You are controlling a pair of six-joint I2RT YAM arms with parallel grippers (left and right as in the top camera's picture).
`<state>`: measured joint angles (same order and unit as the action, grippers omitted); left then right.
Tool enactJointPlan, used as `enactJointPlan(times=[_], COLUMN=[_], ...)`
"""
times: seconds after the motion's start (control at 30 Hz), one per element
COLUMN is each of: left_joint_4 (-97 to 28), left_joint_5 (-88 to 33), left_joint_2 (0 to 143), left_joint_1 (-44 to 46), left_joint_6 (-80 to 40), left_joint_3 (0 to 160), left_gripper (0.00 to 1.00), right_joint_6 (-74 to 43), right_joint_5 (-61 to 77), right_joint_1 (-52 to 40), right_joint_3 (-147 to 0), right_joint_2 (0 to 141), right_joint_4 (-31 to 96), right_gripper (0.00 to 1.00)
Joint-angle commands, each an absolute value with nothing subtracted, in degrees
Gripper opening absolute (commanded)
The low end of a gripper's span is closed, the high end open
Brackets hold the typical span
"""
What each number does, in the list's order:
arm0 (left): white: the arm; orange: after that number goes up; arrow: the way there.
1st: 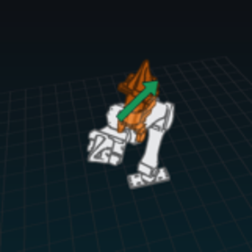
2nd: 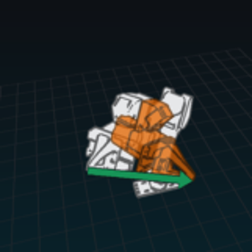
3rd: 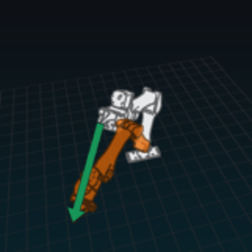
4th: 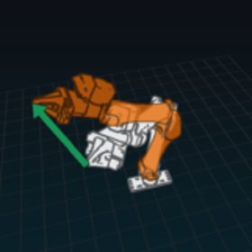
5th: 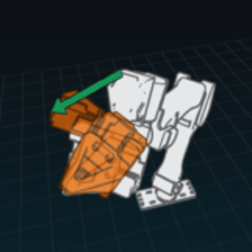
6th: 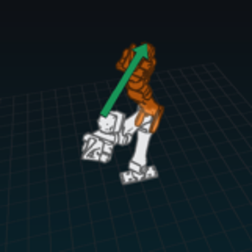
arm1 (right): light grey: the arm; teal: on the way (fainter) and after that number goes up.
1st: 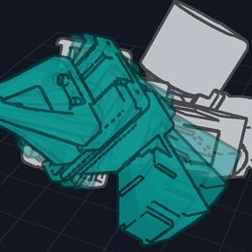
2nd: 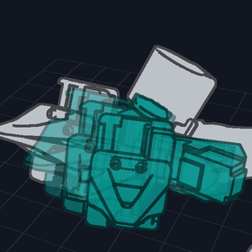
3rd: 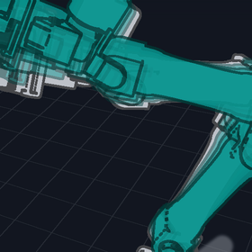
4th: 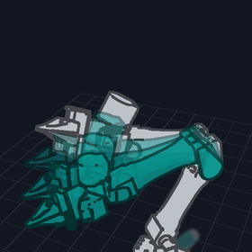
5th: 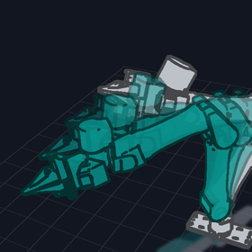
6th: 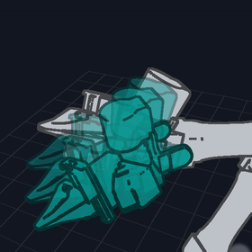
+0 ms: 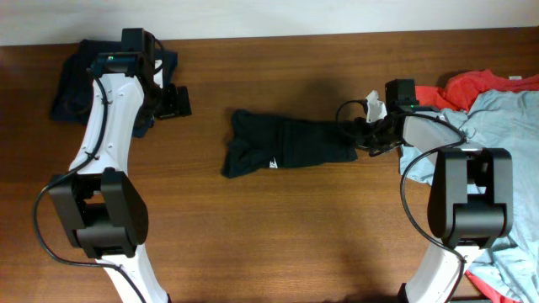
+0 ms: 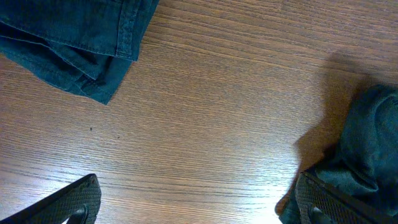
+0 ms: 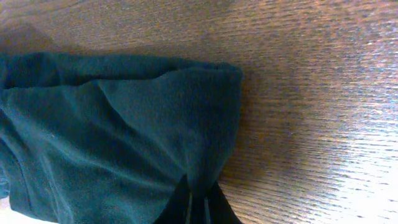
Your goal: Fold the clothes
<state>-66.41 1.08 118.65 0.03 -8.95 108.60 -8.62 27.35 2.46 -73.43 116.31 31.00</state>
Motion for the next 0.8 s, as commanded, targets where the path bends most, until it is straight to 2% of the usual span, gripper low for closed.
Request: enactJointPlan(times=[0.0, 0.47, 0.77], left_joint_4=[-66.5, -66.5, -66.5], left_joint_5=[1.5, 1.5, 1.5], left_joint_2=[117.2, 117.2, 117.2], left_joint_1=[0.1, 0.1, 0.0], left_joint_6=[-8.0, -8.0, -8.0], left_joint_3=[109.3, 109.3, 109.3], left_gripper=[0.99, 0.99, 0.99], right_joint_6=[-8.4, 3.3, 6.7], right_joint_5=[27.2, 27.2, 24.6], right_joint_1=[4.4, 18.9, 21.5], right_joint_3=[-73.1, -75.2, -90.1], right_joint_2=[116.4, 114.6, 114.6], right_joint_4=[31.2, 42.6, 59.0], right_gripper=[0.04, 0.04, 0.04])
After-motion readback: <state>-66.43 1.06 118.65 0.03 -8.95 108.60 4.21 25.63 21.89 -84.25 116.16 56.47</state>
